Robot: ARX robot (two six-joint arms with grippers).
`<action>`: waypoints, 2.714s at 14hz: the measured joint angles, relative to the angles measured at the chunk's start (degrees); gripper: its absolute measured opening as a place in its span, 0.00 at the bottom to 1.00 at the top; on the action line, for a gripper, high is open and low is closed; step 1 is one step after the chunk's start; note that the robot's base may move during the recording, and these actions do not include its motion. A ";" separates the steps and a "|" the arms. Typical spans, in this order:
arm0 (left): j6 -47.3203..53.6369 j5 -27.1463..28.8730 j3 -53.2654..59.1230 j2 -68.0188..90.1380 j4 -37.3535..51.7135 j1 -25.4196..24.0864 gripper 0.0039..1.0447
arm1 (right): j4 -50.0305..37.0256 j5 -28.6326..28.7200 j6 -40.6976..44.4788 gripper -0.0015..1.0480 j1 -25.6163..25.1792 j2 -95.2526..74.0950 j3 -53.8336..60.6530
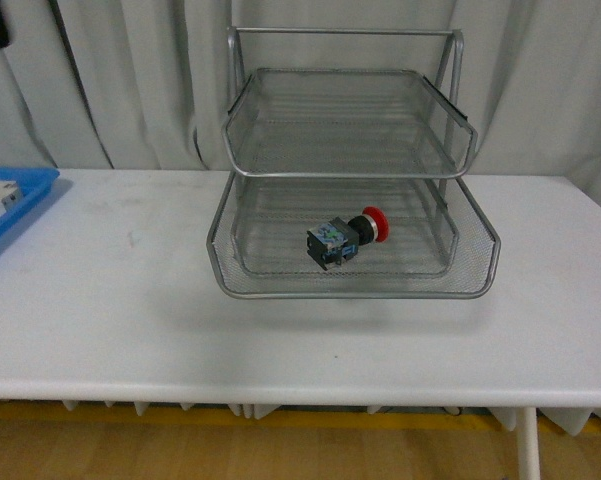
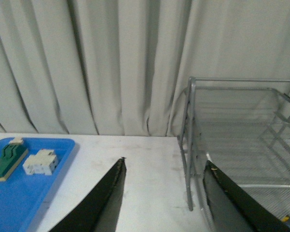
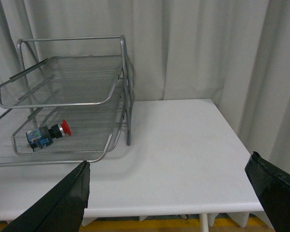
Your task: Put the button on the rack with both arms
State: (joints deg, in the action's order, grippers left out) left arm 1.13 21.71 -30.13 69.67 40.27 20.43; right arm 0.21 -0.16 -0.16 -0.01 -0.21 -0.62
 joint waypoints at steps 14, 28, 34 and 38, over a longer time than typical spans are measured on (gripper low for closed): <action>-0.98 -21.73 27.67 -37.73 -10.97 -20.28 0.01 | -0.04 0.13 0.00 0.94 0.00 0.00 0.00; -0.98 -21.70 29.62 -59.84 -30.29 -20.26 0.01 | -0.02 0.13 0.00 0.94 0.00 0.00 0.00; -1.09 -21.70 29.59 -69.16 -40.46 -20.26 0.09 | 0.00 0.13 0.00 0.94 0.00 0.00 0.00; -1.09 -21.70 29.59 -69.16 -40.46 -20.26 0.61 | -0.02 0.13 0.00 0.94 0.00 0.00 0.00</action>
State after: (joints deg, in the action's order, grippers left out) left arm 0.03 0.01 -0.54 0.51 -0.19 0.16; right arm 0.19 -0.03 -0.16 -0.01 -0.21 -0.62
